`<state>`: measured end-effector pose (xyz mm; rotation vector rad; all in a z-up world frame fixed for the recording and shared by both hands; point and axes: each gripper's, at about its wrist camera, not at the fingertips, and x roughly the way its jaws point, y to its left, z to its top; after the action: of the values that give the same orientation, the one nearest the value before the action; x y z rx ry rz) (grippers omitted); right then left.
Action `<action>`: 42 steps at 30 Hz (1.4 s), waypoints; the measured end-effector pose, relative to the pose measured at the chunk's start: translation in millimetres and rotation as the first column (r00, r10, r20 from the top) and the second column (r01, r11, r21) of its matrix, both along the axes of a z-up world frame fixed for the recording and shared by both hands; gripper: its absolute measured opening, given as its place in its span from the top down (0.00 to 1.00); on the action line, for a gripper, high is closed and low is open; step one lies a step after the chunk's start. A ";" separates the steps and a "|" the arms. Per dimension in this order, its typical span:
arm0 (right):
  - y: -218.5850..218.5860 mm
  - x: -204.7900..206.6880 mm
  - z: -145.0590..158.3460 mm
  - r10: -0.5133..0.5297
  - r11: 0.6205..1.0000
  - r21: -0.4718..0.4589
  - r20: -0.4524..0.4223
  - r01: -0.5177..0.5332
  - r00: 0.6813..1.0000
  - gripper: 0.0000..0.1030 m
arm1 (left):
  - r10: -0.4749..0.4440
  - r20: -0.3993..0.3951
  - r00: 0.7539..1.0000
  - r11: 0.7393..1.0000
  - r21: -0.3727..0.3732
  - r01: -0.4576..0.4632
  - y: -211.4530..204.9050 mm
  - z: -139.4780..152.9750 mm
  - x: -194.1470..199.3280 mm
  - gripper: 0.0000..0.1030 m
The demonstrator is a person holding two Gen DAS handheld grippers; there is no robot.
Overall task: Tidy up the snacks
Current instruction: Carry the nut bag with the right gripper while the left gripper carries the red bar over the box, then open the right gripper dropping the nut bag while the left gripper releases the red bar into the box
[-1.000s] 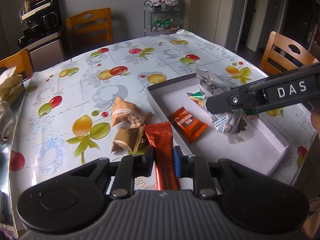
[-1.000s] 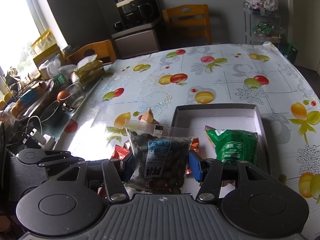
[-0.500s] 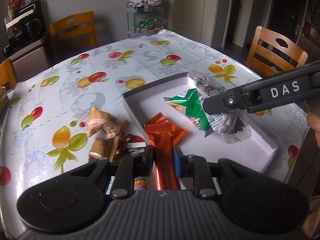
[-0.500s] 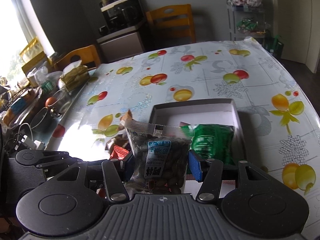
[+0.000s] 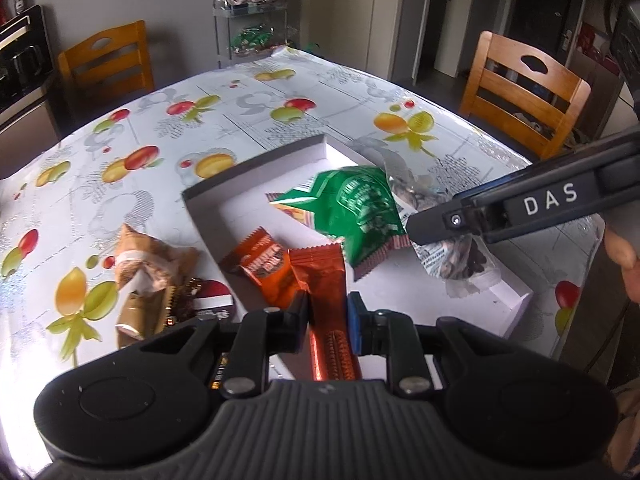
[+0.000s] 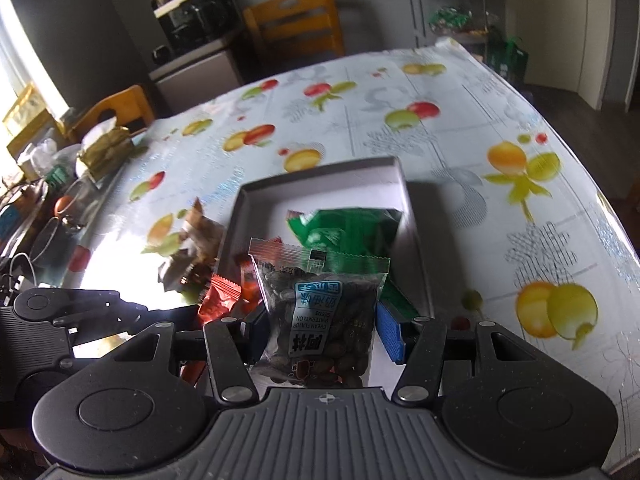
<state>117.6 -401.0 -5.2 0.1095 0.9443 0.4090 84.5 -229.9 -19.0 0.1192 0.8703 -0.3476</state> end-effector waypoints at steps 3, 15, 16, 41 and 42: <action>-3.2 1.9 -4.3 0.003 1.000 -0.008 -0.015 -0.003 1.000 0.46 | -0.011 -0.017 1.000 1.000 -0.001 0.011 -6.3 -5.1 1.5 0.83; -3.9 13.9 -19.9 0.033 0.999 -0.033 -0.080 -0.035 0.996 0.46 | -0.008 -0.067 0.998 1.000 0.001 0.008 -14.4 -21.7 11.6 0.83; -3.8 14.6 -21.2 0.034 0.999 -0.037 -0.085 -0.037 0.996 0.46 | -0.009 -0.071 0.997 1.000 0.000 0.009 -14.8 -22.7 12.3 0.83; 0.8 16.8 -26.5 0.064 0.994 -0.084 -0.092 -0.072 0.994 0.33 | 0.001 -0.079 0.997 1.000 0.030 0.002 -18.7 -30.0 16.8 0.79; 1.5 16.6 -25.5 0.066 0.994 -0.087 -0.087 -0.074 0.994 0.33 | 0.001 -0.077 0.997 1.000 0.027 0.001 -18.1 -29.5 16.5 0.79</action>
<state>134.2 -399.5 -30.7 0.0118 1.0507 0.4288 101.0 -248.0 -48.5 0.1320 0.9512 -0.3419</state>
